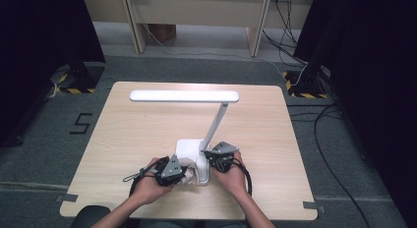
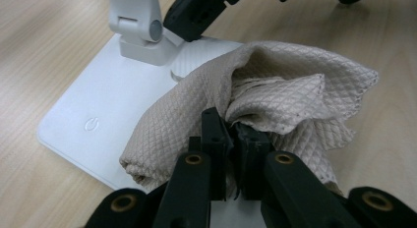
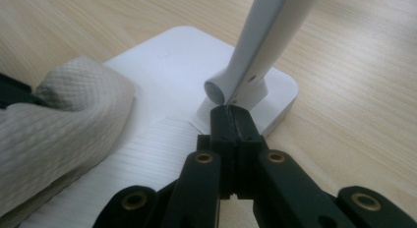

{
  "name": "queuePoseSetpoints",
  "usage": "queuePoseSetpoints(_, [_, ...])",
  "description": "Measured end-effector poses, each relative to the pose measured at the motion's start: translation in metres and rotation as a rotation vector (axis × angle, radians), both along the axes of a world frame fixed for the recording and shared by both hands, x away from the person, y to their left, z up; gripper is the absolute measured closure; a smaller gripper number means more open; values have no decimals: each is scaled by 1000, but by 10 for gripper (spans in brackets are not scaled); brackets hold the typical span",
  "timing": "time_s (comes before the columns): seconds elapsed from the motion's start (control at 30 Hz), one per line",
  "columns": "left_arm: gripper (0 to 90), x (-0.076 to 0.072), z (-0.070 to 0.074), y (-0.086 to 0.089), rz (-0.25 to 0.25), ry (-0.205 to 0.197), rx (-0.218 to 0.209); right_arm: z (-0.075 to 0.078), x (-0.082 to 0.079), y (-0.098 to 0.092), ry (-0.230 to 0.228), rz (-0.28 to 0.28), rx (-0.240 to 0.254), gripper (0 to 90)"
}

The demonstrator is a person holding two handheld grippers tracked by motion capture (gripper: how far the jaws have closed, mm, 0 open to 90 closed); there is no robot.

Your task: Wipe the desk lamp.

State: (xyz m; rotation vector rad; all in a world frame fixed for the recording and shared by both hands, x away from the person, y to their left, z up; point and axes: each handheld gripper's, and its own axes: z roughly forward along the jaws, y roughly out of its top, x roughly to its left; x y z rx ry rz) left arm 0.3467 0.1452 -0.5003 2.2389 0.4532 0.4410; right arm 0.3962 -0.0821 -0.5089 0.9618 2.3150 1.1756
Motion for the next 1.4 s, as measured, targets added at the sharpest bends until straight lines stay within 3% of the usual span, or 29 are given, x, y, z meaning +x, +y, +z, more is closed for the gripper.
queuePoseSetpoints(0.27, [840, -10, 2, 2, -24, 9, 2, 0, 0, 0, 0, -1, 0, 900])
queuePoseSetpoints(0.4, [840, -4, 7, 8, 16, 3, -32, 0, 0, 0, 0, -1, 2, 900])
queuePoseSetpoints(0.53, [840, 20, 14, 12, 84, -42, -41, 0, 0, 0, -5, -1, -2, 900])
queuePoseSetpoints(0.67, [840, 53, 15, 8, 137, -111, 6, 0, 0, 0, -1, -2, 1, 900])
queuePoseSetpoints(0.83, [839, 84, 8, 2, 172, -131, 63, 0, 0, 0, -2, -2, 4, 900])
queuePoseSetpoints(0.93, [840, 93, 2, 1, 184, -124, 81, 0, 0, 0, -2, 0, 4, 900])
queuePoseSetpoints(1.17, [840, 93, -3, 0, 169, -118, 100, 0, 0, 0, -5, -2, -1, 900])
queuePoseSetpoints(1.4, [840, 84, -4, 3, 154, -112, 89, 0, 0, 0, -3, -2, -1, 900])
